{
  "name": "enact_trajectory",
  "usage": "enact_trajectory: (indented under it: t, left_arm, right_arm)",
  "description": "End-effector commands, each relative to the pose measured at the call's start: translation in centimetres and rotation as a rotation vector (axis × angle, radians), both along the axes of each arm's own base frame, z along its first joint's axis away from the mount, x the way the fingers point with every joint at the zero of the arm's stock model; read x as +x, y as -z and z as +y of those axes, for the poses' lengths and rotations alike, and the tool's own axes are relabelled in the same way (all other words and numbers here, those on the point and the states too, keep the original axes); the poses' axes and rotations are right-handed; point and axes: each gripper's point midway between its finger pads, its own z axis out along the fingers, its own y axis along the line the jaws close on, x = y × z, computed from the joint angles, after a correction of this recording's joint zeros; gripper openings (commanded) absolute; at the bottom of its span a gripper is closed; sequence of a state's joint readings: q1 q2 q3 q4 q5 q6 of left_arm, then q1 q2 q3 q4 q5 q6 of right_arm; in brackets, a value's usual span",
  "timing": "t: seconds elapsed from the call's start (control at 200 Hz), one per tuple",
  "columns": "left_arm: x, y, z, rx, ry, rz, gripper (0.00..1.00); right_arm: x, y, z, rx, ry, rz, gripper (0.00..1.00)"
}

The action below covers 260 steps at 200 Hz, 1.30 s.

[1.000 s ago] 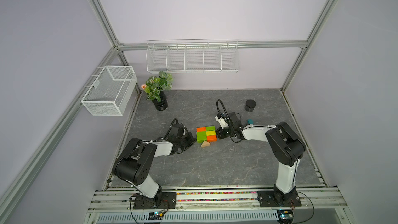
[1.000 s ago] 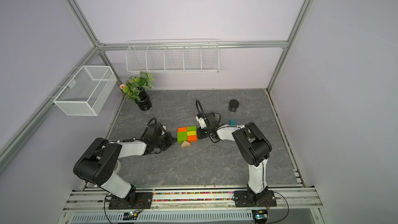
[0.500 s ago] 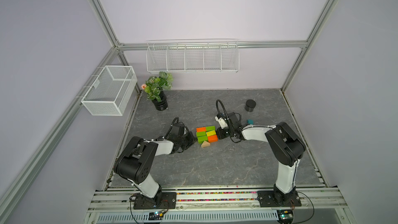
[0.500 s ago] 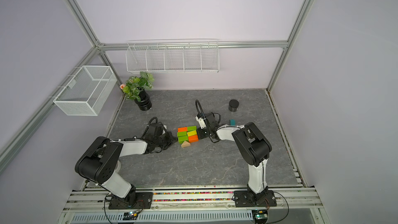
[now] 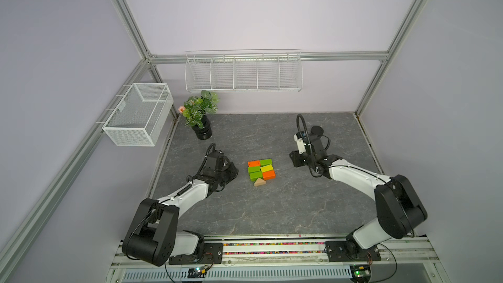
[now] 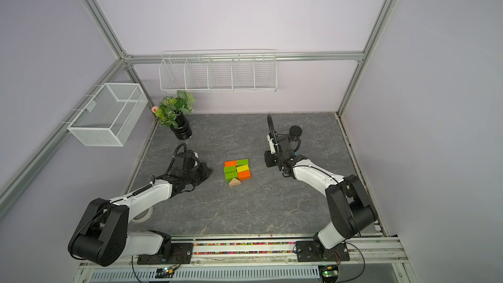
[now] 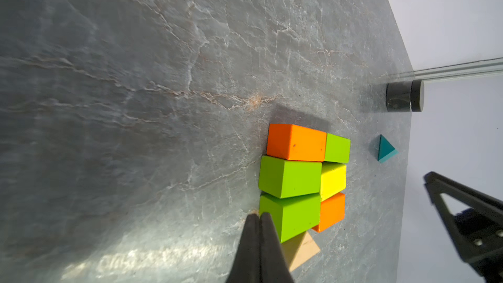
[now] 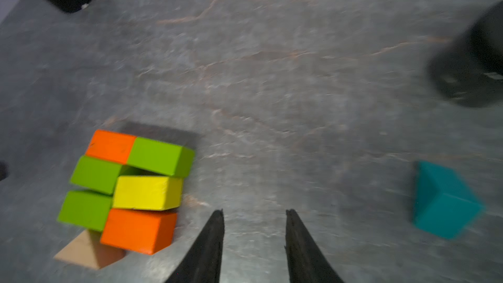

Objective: Assemble a piece of candy with building blocks
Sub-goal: Adjust the building block at the center of the board, then pick up the building block from the center of the board.

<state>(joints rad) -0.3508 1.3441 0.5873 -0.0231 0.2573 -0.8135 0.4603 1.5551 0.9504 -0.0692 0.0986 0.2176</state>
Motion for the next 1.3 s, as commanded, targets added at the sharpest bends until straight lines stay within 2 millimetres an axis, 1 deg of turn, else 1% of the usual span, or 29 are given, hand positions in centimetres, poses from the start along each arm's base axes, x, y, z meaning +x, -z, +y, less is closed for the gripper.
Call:
enact_trajectory:
  t: [0.0, 0.07, 0.12, 0.185, 0.335, 0.535, 0.715, 0.835, 1.07, 1.294]
  left_arm:
    - [-0.3, 0.7, 0.9, 0.052, -0.021, 0.015, 0.0]
    - [-0.3, 1.1, 0.8, 0.046, -0.017, 0.025, 0.0]
    - [-0.3, 1.3, 0.6, 0.035, -0.012, 0.03, 0.0]
    - [-0.3, 1.6, 0.4, 0.021, -0.011, 0.035, 0.0]
    - [-0.6, 2.0, 0.4, 0.011, -0.011, 0.042, 0.0]
    - [-0.6, 2.2, 0.4, 0.01, -0.011, 0.045, 0.0]
    - [-0.6, 2.3, 0.2, 0.004, -0.008, 0.047, 0.0]
    - [-0.7, 2.5, 0.2, 0.001, -0.008, 0.053, 0.0]
    - [-0.7, 2.7, 0.1, -0.003, -0.003, 0.059, 0.0]
    - [-0.6, 2.8, 0.0, -0.008, -0.002, 0.058, 0.0]
  right_arm:
    - [0.5, 1.6, -6.8, -0.202, 0.178, 0.071, 0.43]
    - [1.1, 2.3, -8.6, -0.228, 0.222, 0.101, 0.44]
    - [1.6, 2.8, -9.2, -0.254, 0.23, 0.114, 0.48]
    - [1.9, 4.0, -9.7, -0.305, 0.214, 0.151, 0.5]
    - [2.6, 5.0, -9.4, -0.33, 0.185, 0.202, 0.52]
    - [3.1, 6.8, -10.4, -0.367, 0.214, 0.301, 0.53]
    - [3.8, 7.0, -10.8, -0.371, 0.227, 0.31, 0.53]
    - [3.8, 7.8, -11.2, -0.366, 0.237, 0.357, 0.53]
    - [4.4, 8.6, -11.4, -0.351, 0.241, 0.402, 0.53]
    - [4.9, 9.1, -11.5, -0.339, 0.239, 0.427, 0.49]
